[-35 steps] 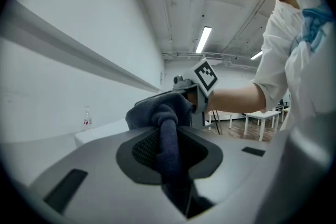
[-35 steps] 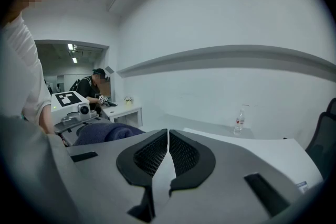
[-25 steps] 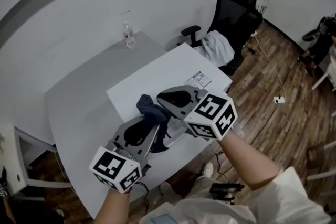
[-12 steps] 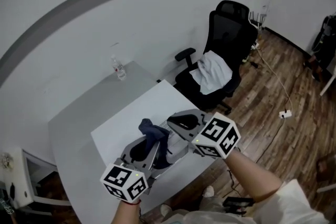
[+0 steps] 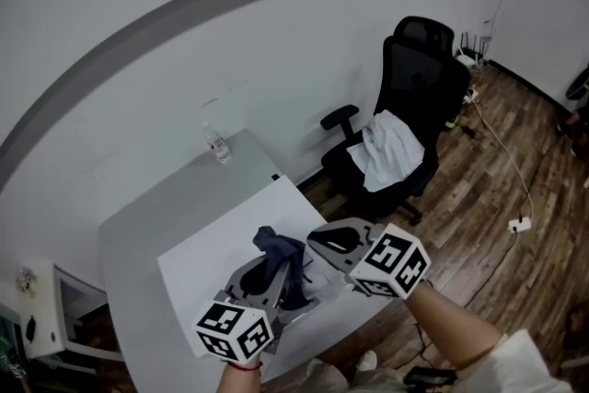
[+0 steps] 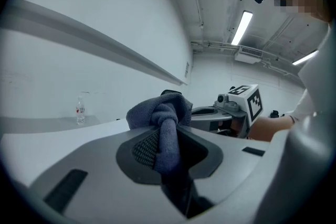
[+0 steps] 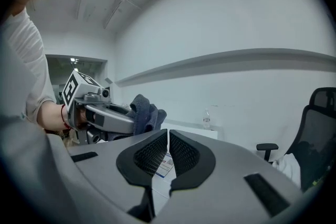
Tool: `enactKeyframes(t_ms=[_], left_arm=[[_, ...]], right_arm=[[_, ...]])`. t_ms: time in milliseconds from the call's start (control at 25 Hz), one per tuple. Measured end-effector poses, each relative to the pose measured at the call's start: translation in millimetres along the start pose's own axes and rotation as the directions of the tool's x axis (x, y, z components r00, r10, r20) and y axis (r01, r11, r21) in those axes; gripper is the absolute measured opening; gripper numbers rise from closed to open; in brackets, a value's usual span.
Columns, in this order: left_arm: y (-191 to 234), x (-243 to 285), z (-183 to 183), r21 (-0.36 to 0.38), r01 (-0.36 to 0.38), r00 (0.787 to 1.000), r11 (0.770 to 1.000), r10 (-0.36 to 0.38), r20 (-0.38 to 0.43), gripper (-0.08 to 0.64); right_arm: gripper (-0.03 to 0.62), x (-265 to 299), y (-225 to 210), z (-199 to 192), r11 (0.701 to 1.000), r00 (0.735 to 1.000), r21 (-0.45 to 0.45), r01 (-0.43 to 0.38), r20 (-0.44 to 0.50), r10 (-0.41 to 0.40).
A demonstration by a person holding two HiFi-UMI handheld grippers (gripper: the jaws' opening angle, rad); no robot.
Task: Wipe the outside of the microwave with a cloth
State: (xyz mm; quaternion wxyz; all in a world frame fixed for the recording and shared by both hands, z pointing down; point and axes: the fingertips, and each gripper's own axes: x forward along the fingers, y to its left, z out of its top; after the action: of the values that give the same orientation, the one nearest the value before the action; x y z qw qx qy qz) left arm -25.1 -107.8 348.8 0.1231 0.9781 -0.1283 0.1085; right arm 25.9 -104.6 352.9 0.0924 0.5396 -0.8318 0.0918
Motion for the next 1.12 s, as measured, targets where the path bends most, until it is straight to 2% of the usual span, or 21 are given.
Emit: enactKeyframes(t_ms=[160, 360, 400, 440, 480, 600, 760, 920, 1000, 1120], left_arm=[[3, 21, 0, -0.019, -0.008, 1.000, 1.000, 0.007, -0.015, 0.067], [22, 53, 19, -0.070, 0.020, 0.999, 0.997, -0.017, 0.037, 0.067], [25, 59, 25, -0.074, 0.035, 0.998, 0.997, -0.031, 0.050, 0.067], [26, 65, 31, -0.077, 0.055, 0.996, 0.996, -0.050, 0.067, 0.067], [27, 70, 37, -0.082, 0.078, 0.994, 0.994, -0.071, 0.085, 0.067], [33, 81, 53, -0.104, 0.155, 0.980, 0.982, -0.140, 0.138, 0.067], [43, 87, 73, -0.128, 0.261, 0.947, 0.957, -0.228, 0.225, 0.067], [56, 91, 85, -0.147, 0.321, 0.922, 0.936, -0.274, 0.273, 0.067], [58, 94, 83, -0.146, 0.316, 0.924, 0.937, -0.270, 0.271, 0.067], [62, 100, 84, -0.138, 0.270, 0.938, 0.953, -0.229, 0.260, 0.072]], right_arm=[[0.035, -10, -16, 4, 0.999, 0.997, 0.002, -0.047, 0.062, 0.047], [0.040, -2, -33, 10, 0.985, 0.982, 0.020, -0.169, 0.094, 0.166], [0.063, 1, -35, 11, 0.980, 0.977, 0.027, -0.195, 0.091, 0.192], [0.146, 4, -38, 12, 0.974, 0.972, 0.032, -0.222, 0.083, 0.219], [0.203, 7, -40, 13, 0.967, 0.966, 0.036, -0.251, 0.071, 0.248], [0.249, 21, -49, 18, 0.945, 0.946, 0.047, -0.323, 0.045, 0.321], [0.259, 45, -61, 30, 0.924, 0.925, 0.050, -0.379, 0.045, 0.377], [0.258, 62, -69, 43, 0.906, 0.906, 0.044, -0.421, 0.068, 0.418], [0.259, 66, -69, 42, 0.896, 0.895, 0.023, -0.444, 0.055, 0.442], [0.258, 75, -71, 43, 0.878, 0.878, -0.057, -0.476, 0.021, 0.478]])
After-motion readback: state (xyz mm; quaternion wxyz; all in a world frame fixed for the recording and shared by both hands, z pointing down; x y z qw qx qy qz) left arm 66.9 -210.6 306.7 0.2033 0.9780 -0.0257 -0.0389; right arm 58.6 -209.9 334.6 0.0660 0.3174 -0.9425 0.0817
